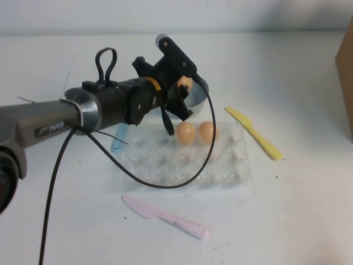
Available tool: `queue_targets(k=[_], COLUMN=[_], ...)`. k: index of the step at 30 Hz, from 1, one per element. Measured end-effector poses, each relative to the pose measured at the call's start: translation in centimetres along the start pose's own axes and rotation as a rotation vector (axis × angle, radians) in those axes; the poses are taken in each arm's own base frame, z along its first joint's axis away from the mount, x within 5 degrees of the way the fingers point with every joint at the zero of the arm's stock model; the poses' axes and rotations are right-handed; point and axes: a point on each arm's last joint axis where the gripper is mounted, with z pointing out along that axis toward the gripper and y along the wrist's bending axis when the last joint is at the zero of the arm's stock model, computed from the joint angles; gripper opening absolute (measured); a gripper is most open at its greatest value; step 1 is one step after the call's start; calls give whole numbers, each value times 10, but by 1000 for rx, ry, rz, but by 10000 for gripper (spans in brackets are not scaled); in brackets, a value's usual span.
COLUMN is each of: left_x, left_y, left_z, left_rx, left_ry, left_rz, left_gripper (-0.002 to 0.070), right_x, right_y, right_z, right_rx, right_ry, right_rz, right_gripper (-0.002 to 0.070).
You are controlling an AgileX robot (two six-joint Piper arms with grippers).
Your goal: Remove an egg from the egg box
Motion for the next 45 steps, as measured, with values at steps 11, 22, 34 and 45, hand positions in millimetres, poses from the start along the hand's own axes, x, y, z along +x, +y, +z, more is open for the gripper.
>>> queue_targets(k=[11, 22, 34, 45], left_x=[5, -37, 10, 84], left_y=[1, 19, 6, -25], left_z=[4, -61, -207, -299], left_rx=[-7, -57, -104, -194], left_ry=[1, -123, -184, -263], left_rz=[-10, 63, -106, -359], left_gripper=[428, 246, 0, -2], right_x=[0, 0, 0, 0], right_y=[0, 0, 0, 0], right_z=[0, 0, 0, 0], right_rx=[0, -1, -1, -1], right_ry=[0, 0, 0, 0], right_rz=[0, 2, 2, 2], right_gripper=[-18, -18, -18, -18])
